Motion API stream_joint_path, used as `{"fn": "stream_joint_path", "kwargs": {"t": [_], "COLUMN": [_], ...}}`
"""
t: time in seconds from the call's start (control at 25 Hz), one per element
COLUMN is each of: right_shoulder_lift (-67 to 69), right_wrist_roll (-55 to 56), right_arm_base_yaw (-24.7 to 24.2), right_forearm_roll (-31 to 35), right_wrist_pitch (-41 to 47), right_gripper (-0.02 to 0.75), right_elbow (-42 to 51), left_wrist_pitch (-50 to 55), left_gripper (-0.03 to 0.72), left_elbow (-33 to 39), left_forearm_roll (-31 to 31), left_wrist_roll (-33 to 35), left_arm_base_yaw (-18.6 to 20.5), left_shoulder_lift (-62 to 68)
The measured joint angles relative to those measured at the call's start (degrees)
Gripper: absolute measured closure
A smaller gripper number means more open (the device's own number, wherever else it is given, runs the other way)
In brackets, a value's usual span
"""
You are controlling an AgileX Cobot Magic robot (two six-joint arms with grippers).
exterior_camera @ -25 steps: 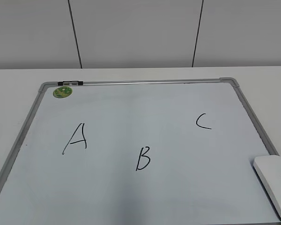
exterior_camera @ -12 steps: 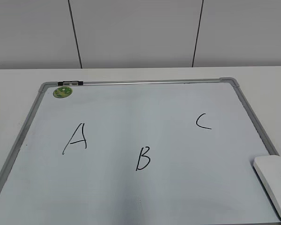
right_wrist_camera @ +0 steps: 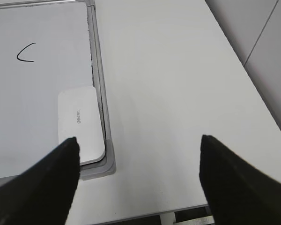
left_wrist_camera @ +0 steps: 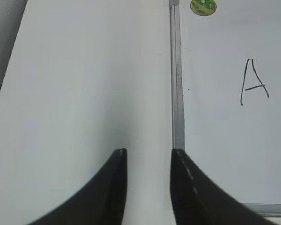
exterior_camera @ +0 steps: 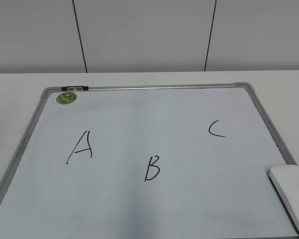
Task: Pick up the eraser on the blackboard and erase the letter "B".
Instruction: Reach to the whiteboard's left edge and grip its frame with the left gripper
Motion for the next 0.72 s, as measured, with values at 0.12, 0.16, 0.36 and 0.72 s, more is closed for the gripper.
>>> {"fn": "stream_joint_path", "kwargs": {"t": [0.12,0.16,0.36,0.72], "right_shoulder_lift": [0.00,0.00,0.00,0.00], "right_wrist_roll": [0.00,0.00,0.00,0.00], "right_arm_base_yaw": [0.00,0.00,0.00,0.00], "right_forearm_roll": [0.00,0.00,0.00,0.00], "right_wrist_pitch": [0.00,0.00,0.00,0.00], "right_gripper": [0.148,0.148,0.148,0.148], "right_elbow": [0.00,0.00,0.00,0.00], "left_wrist_pitch": [-0.15,-0.15,-0.15,-0.15], "left_gripper": [0.447,0.447,0.447,0.447], "left_elbow": [-3.91,-5.26,-11.14,-20.17], "left_forearm_roll": [-0.69,-0.83,-2.32,-3.40], "left_wrist_roll": [0.00,0.00,0.00,0.00], "left_arm_base_yaw": [0.00,0.00,0.00,0.00], "left_shoulder_lift": [7.54,9.72,21.71,39.37]}}
